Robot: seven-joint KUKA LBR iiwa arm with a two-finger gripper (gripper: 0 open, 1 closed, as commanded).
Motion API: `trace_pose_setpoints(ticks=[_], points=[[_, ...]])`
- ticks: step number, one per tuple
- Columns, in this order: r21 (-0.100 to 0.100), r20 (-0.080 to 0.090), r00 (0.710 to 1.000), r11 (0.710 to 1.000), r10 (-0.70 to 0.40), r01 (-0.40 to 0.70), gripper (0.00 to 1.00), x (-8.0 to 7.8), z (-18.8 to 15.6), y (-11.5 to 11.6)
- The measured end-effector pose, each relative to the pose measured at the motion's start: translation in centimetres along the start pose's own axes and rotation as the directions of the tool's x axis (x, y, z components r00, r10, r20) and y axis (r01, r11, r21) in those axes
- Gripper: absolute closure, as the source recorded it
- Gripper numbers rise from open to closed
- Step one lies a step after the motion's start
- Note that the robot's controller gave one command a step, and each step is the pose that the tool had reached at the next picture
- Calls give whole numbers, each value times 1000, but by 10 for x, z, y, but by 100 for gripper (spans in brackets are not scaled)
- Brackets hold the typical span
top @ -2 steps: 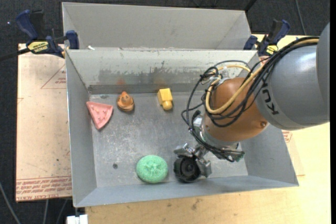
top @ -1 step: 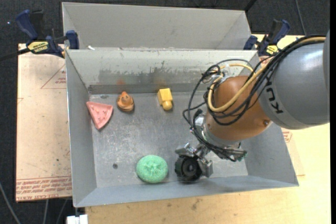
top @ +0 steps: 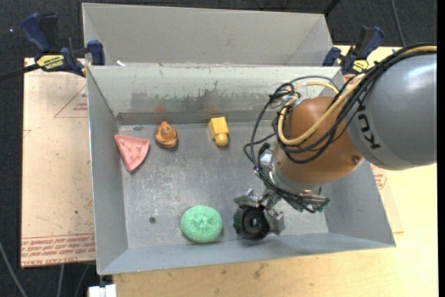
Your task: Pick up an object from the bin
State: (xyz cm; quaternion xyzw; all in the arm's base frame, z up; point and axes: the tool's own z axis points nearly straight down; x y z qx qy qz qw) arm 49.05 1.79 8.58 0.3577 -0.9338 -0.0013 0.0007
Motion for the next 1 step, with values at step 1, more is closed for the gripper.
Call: trace_pose_setpoints(ticks=[1], points=[[-4,-4,1000,1000,0,0,100,0,-22,1]])
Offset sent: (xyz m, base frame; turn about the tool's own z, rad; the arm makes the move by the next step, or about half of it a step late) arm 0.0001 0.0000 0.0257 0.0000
